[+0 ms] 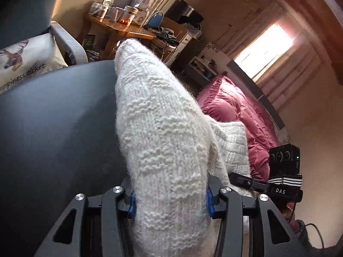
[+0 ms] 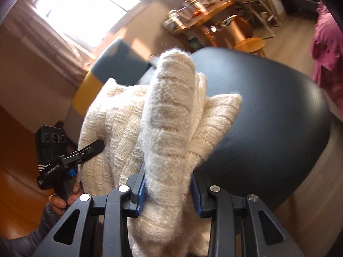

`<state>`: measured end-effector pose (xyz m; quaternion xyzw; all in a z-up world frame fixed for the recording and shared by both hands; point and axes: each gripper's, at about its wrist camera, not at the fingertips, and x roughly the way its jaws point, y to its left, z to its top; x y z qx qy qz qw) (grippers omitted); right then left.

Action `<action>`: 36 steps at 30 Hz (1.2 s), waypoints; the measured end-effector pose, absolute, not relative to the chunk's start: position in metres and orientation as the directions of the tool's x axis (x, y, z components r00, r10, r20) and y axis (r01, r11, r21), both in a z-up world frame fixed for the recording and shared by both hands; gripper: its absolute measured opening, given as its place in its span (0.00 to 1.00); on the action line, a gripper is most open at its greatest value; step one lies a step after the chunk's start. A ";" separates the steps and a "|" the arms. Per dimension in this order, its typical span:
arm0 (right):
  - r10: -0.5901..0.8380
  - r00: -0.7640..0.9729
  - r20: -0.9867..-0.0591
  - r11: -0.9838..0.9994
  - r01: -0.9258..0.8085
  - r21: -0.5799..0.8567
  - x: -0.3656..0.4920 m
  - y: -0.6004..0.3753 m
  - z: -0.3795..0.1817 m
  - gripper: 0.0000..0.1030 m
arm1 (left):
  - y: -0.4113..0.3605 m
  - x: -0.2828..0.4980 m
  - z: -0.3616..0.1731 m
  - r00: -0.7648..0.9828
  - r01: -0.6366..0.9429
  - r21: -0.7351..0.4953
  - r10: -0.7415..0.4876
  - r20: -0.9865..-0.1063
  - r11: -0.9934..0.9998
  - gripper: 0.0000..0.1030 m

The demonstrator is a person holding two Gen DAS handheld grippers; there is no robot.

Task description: Fold clothes

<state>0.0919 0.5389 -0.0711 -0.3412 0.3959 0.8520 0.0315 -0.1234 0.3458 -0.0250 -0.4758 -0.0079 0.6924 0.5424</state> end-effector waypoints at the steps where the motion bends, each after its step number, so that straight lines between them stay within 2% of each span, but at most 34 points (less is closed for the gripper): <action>1: -0.201 -0.757 -0.622 -0.675 -0.353 0.648 0.089 0.549 -0.077 0.33 | 0.361 -0.127 -0.031 0.044 -0.750 -0.511 0.739 -0.672 -0.420 0.46; 7: -0.152 -0.702 -0.695 -0.623 -0.478 0.619 0.084 0.589 -0.121 0.33 | 0.413 -0.142 -0.072 0.052 -0.772 -0.443 0.650 -0.758 -0.456 0.48; 9: -0.147 -0.710 -0.688 -0.601 -0.489 0.632 0.097 0.598 -0.132 0.36 | 0.412 -0.150 -0.083 0.065 -0.747 -0.463 0.640 -0.766 -0.478 0.53; 10: -0.146 -0.713 -0.686 -0.592 -0.492 0.638 0.099 0.599 -0.135 0.37 | 0.414 -0.152 -0.086 0.066 -0.736 -0.467 0.634 -0.771 -0.491 0.61; 11: -0.148 -0.720 -0.678 -0.579 -0.493 0.649 0.100 0.599 -0.137 0.42 | 0.416 -0.153 -0.088 0.064 -0.725 -0.468 0.627 -0.776 -0.505 0.65; 14: -0.163 -0.754 -0.636 -0.525 -0.479 0.703 0.104 0.599 -0.139 0.48 | 0.408 -0.160 -0.087 0.037 -0.688 -0.467 0.615 -0.788 -0.556 0.72; 16: -0.116 -0.770 -0.628 -0.535 -0.484 0.692 0.113 0.598 -0.128 0.48 | 0.393 -0.165 -0.081 -0.003 -0.663 -0.456 0.612 -0.791 -0.594 0.72; 20: -0.004 -0.812 -0.584 -0.685 -0.423 0.593 0.132 0.567 -0.080 0.48 | 0.354 -0.162 -0.061 -0.125 -0.648 -0.405 0.615 -0.778 -0.645 0.73; 23: 0.026 -0.822 -0.569 -0.822 -0.341 0.455 0.129 0.529 -0.057 0.48 | 0.335 -0.135 -0.052 -0.173 -0.704 -0.360 0.640 -0.749 -0.612 0.73; 26: 0.014 -0.786 -0.618 -0.892 -0.289 0.348 0.120 0.500 -0.061 0.48 | 0.336 -0.096 -0.053 -0.169 -0.771 -0.322 0.664 -0.728 -0.549 0.73; 29: 0.049 -0.651 -0.757 -0.876 -0.391 0.280 0.106 0.508 -0.101 0.43 | 0.351 -0.069 -0.072 -0.112 -0.802 -0.313 0.644 -0.756 -0.508 0.73; 32: 0.042 -0.684 -0.728 -0.852 -0.406 0.332 0.122 0.517 -0.121 0.39 | 0.368 -0.059 -0.104 -0.109 -0.809 -0.255 0.561 -0.820 -0.530 0.73; 36: 0.047 -0.703 -0.710 -0.841 -0.411 0.351 0.124 0.521 -0.123 0.38 | 0.363 -0.061 -0.109 -0.147 -0.773 -0.261 0.563 -0.813 -0.578 0.74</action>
